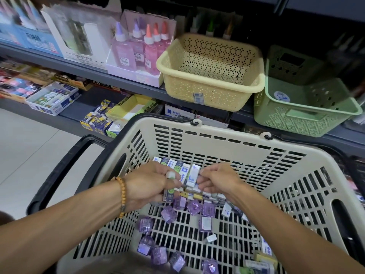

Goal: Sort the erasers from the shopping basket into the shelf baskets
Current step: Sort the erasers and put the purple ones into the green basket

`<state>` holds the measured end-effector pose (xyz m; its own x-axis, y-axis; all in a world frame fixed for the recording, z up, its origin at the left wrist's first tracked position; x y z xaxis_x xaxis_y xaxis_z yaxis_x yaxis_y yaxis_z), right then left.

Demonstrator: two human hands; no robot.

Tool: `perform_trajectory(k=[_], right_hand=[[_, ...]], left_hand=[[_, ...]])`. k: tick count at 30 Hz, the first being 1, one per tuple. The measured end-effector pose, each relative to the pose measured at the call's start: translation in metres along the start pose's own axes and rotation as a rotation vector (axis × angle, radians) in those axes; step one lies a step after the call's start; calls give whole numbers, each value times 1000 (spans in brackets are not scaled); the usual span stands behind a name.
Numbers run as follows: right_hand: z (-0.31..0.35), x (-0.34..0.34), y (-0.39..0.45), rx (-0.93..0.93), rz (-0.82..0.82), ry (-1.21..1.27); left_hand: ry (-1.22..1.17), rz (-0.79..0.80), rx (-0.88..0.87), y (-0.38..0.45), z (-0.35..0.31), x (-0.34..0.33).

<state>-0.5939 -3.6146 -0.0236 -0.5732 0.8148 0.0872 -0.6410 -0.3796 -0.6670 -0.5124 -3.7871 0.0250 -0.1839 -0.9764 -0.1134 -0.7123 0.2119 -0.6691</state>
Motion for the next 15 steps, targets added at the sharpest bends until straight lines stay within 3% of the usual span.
perform_trajectory(k=[5,10,15], right_hand=[[9,-1,-8,54,18,-50],[10,-16,-40,79,222,-55],[1,-7,-68,74,289,-140]], left_hand=[[63,-90,-58,1,-1,1],[110,-195,-118,3,-5,-5],[22,-123,-182,10,-2,-37]])
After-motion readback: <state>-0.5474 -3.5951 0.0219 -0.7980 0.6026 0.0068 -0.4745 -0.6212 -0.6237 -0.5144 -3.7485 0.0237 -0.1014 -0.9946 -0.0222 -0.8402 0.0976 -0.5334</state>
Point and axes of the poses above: each hand's wrist, its own y-axis towards the middle knuckle, its own x-axis out of the back of the hand, z = x × y, the point moved 6 cm from there along y, towards the middle knuckle, and after that the axes turned 11 degrees about z, right-handed, at the moved point
